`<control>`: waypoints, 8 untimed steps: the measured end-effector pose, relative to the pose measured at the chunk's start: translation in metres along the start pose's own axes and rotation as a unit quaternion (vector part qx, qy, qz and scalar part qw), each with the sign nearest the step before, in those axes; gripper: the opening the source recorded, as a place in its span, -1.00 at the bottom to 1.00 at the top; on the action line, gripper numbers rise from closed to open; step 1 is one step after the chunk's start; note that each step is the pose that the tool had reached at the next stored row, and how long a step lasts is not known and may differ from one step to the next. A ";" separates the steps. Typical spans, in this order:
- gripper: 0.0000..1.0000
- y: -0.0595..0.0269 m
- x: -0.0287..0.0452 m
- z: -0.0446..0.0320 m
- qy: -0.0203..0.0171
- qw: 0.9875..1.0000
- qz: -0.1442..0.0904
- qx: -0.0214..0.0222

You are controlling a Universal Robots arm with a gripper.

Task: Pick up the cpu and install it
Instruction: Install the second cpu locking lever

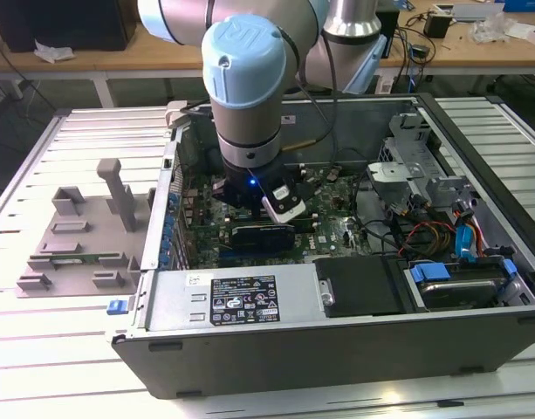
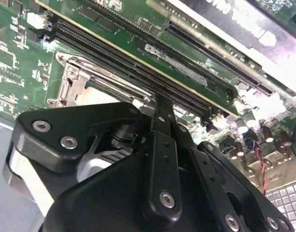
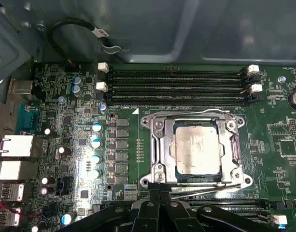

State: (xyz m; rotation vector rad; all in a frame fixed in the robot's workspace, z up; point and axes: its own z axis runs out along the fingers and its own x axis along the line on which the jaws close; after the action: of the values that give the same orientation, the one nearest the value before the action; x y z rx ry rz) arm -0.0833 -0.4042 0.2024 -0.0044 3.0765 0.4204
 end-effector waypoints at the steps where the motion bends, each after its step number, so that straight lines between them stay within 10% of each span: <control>1: -0.79 -0.0010 0.0000 -0.0001 0.000 1.000 0.000 -0.002; 5: -0.79 -0.0021 0.0000 0.0003 0.000 1.000 0.000 -0.008; 8: -0.79 -0.0031 0.0002 0.0037 0.000 1.000 0.001 -0.021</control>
State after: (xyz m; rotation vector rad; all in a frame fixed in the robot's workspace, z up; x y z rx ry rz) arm -0.0833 -0.4062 0.1979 -0.0036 3.0671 0.4862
